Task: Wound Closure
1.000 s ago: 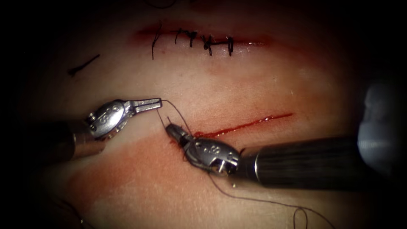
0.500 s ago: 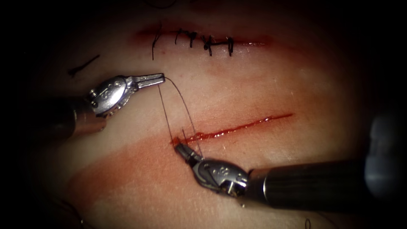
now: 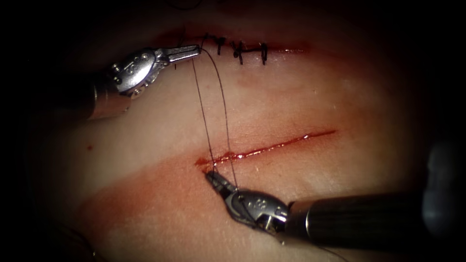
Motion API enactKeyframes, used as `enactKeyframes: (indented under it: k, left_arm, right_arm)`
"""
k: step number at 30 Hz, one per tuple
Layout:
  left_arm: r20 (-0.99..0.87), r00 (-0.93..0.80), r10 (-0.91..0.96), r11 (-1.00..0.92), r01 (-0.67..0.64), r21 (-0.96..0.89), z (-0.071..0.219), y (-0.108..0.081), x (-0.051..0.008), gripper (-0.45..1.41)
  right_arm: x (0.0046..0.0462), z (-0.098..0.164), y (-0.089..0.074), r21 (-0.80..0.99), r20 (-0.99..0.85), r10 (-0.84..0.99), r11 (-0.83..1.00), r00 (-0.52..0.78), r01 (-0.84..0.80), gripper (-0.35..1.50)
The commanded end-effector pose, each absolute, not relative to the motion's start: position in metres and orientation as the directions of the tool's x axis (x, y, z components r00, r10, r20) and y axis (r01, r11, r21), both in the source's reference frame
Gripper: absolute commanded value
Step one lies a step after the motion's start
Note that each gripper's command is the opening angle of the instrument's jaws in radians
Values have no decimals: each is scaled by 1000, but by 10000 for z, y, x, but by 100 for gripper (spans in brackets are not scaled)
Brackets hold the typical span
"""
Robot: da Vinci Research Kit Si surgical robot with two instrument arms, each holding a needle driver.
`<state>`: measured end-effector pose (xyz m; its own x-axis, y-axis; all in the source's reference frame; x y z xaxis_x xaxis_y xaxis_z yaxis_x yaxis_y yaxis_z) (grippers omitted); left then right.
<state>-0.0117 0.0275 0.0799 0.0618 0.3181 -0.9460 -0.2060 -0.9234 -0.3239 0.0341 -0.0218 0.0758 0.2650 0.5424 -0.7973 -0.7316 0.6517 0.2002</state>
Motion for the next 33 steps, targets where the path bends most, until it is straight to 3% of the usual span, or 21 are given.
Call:
enactKeyframes:
  k: [1, 33]
  left_arm:
    - [-945, 58, 321, -923, -205, -326, 806, 277, -124, -45]
    - [-951, 28, 308, -928, -211, -307, 818, 295, -122, -45]
  right_arm:
    - [346, 763, -226, 204, -796, 545, 653, 265, -730, -35]
    - [336, 744, -258, 217, -788, 557, 649, 262, -729, -35]
